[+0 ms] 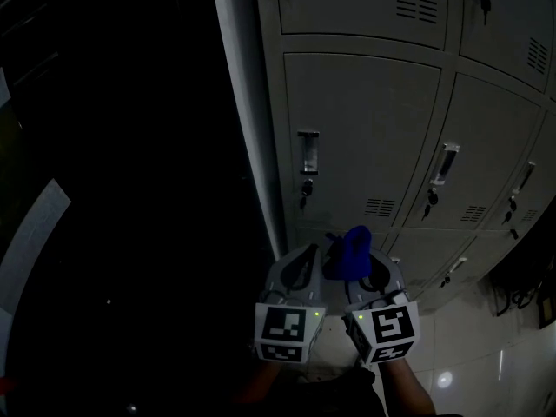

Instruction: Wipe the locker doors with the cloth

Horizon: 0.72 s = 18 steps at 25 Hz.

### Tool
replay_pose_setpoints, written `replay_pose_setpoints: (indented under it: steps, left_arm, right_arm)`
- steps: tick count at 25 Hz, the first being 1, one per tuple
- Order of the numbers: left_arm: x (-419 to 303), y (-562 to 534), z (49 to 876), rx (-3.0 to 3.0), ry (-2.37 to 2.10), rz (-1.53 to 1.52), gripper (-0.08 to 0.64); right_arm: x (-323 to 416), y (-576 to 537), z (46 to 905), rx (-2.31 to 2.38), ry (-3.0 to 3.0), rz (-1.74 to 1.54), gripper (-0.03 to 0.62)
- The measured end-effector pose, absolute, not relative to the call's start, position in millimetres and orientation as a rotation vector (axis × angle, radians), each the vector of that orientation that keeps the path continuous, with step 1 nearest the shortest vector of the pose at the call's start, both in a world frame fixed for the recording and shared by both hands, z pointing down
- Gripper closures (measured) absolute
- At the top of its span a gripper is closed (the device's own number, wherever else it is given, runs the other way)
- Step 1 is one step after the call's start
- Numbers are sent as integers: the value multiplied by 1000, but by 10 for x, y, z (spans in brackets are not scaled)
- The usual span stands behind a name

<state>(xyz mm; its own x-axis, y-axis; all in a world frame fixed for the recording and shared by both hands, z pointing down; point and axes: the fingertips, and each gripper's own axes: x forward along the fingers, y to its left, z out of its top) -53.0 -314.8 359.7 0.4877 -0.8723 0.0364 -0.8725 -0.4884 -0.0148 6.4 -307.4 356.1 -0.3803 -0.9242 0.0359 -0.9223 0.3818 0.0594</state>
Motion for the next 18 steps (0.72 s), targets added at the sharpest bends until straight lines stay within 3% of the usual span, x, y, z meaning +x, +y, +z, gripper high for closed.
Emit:
replay_pose_setpoints:
  steps: [18]
  left_arm:
    - [-563,-3114,3744,2700,-1544,91,555]
  right_arm:
    - [35,-3105,3639,1735,-2560,13,526]
